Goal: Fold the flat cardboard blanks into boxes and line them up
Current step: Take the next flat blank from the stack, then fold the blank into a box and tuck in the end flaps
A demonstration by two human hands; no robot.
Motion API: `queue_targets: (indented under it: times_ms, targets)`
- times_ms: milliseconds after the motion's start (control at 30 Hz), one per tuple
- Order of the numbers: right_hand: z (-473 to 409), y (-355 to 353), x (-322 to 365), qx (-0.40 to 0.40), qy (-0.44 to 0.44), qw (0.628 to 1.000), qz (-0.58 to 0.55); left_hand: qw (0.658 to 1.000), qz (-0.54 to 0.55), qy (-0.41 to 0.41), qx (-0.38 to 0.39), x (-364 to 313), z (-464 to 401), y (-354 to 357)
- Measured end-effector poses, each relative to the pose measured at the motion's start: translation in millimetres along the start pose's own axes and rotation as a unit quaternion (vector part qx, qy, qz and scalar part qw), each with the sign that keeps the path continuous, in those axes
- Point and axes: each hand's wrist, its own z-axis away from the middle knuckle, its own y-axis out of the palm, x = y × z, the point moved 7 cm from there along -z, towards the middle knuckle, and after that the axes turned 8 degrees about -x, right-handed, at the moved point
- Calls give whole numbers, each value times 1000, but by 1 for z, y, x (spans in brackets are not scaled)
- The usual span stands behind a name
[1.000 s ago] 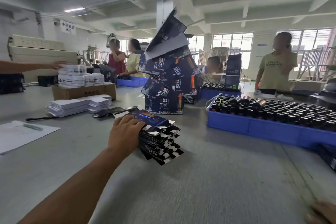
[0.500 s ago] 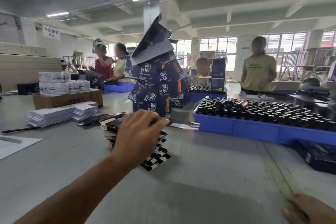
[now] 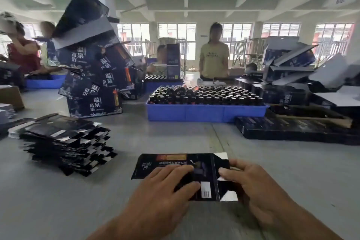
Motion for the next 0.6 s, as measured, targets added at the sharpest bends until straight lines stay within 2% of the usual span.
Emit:
queue_targets:
  times_ms: [100, 233, 367, 467, 600]
  targets:
    - [0, -3, 2, 8, -27, 1000, 0, 990, -30, -91, 103, 14, 8, 16]
    - [5, 4, 2, 27, -34, 998, 41, 984, 11, -139, 108, 23, 15, 22]
    - [5, 8, -2, 43, -12, 998, 41, 976, 25, -157, 151, 24, 19, 23]
    - [8, 10, -1, 50, -4, 998, 26, 977, 21, -157, 143, 25, 17, 18]
    - [10, 9, -1, 50, 13, 999, -12, 990, -26, -124, 62, 23, 10, 3]
